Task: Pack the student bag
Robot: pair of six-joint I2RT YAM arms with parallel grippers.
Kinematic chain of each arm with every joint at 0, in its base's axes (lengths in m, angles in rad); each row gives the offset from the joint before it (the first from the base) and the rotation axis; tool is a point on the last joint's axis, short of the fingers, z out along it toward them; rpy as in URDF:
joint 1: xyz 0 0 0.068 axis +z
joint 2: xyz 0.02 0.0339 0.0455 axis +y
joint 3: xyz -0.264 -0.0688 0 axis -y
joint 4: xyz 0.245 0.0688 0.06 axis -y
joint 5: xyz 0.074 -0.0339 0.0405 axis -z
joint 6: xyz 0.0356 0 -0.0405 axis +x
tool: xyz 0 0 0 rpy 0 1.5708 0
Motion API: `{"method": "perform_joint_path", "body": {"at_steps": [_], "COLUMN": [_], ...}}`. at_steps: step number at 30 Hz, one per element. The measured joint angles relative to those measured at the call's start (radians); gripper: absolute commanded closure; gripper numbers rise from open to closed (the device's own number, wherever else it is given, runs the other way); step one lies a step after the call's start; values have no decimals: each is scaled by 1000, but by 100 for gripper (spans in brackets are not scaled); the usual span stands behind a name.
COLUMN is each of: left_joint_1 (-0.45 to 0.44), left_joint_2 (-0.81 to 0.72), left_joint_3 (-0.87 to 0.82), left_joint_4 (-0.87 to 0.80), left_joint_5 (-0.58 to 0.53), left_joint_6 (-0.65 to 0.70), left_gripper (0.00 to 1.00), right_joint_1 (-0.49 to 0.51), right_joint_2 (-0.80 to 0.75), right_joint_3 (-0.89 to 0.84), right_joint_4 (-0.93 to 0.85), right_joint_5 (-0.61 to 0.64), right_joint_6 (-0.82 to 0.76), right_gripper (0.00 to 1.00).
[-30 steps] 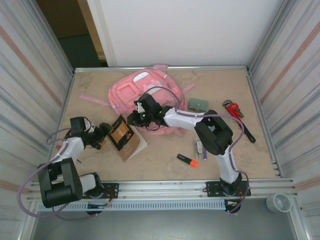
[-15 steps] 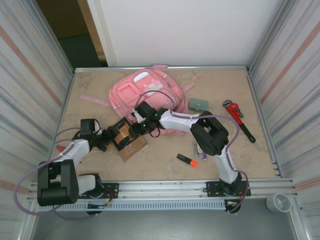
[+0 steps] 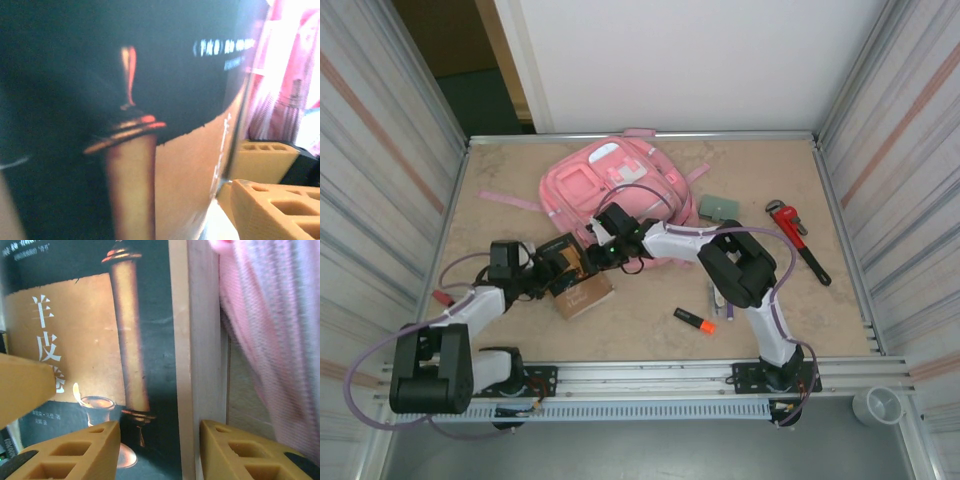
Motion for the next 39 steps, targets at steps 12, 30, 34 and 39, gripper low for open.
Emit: {"method": "perform_joint_path", "body": {"at_steps": [12,30,34,39], "left_joint_1": [-4,-4,-4,-4], "left_joint_2": [-230,-386,-489,-503], "left_joint_3": [-85,-25,13,11], "left_joint_4": [51,-75,-71,-32], "left_joint_5": [27,31,38,49], "left_joint_6": [-48,-68,-128,-237], "left_gripper": [54,100,100,100], "right_joint_1": [0,-117,-158,-147], "right_joint_2": [19,-342,-491,-499], "right_joint_3": [-53,-264,-287,-321], "right_joint_4": [92,26,34,104], "right_joint_5": [-119,-130,-123,-152], "right_joint_6": [70,74,103,188], "right_gripper": [55,7,3,1]}}
